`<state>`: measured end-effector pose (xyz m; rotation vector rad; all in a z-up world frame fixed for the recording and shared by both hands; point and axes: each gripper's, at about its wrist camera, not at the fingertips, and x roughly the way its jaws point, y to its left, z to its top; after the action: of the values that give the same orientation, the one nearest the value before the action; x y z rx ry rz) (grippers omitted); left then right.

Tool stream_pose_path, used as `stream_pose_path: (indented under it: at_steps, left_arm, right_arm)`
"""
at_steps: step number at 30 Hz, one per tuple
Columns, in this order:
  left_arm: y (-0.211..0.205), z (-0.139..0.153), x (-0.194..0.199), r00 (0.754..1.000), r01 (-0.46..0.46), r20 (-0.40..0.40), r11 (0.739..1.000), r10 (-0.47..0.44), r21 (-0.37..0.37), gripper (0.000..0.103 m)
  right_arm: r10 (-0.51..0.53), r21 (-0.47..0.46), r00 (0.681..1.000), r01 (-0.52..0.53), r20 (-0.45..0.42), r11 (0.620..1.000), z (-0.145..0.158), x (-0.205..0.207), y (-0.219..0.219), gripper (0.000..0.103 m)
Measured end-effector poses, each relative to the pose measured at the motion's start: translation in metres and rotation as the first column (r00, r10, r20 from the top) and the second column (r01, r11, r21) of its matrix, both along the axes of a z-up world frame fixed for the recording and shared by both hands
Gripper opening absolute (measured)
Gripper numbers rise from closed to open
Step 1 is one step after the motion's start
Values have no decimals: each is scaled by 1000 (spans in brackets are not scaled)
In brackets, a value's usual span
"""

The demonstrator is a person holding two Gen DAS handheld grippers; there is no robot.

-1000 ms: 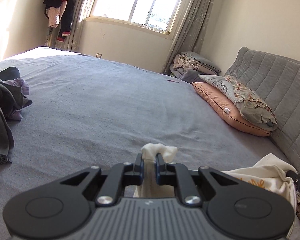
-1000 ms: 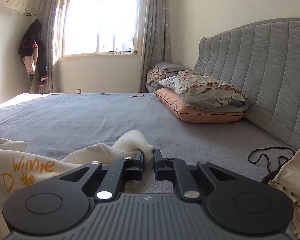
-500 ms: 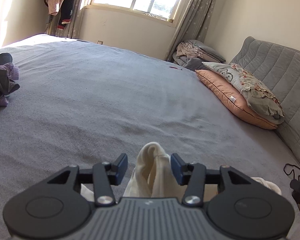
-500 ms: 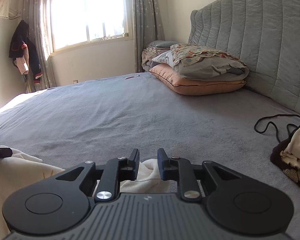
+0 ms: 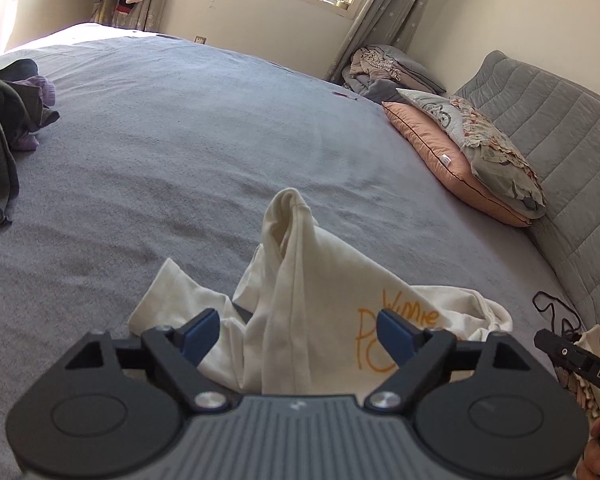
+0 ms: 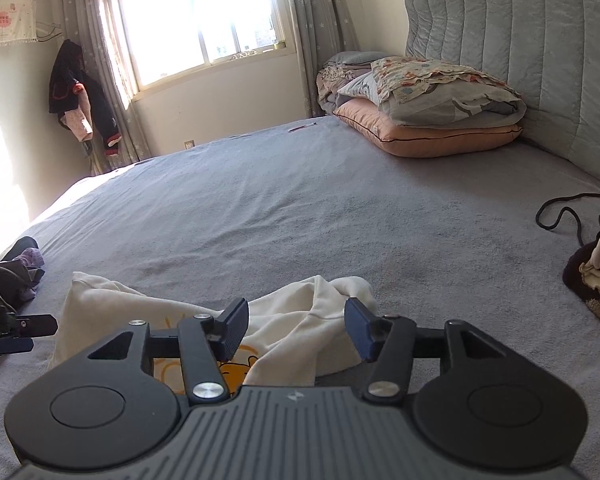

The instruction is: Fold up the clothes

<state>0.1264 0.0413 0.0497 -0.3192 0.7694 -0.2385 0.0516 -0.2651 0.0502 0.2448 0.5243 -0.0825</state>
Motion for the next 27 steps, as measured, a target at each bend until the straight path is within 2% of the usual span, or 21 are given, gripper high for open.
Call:
stream_pose_path:
  at_steps: [6,14,20,27]
  left_arm:
    - [4,-25,-44,994,56,-87,992,-66,-113,87]
    - [-1,-55,-75,985,92,-133,983,-113,-157,84]
    - [-7,-75,-88,973,131,-157,965,-169,-227,71]
    - [-9,-94,-95,963,145,-176,946,-202,-290,46]
  right_arm:
    - [83,0,994,-84,-66,996,-2,-24,1,61]
    - [146,25,981,-144,-129,989,-15,-52,-13,61]
    - [190,48,966,-184,-173,982,-24,-74,-23,61]
    - [284,40,926,-283,-247,958,-49,-88,-19,58]
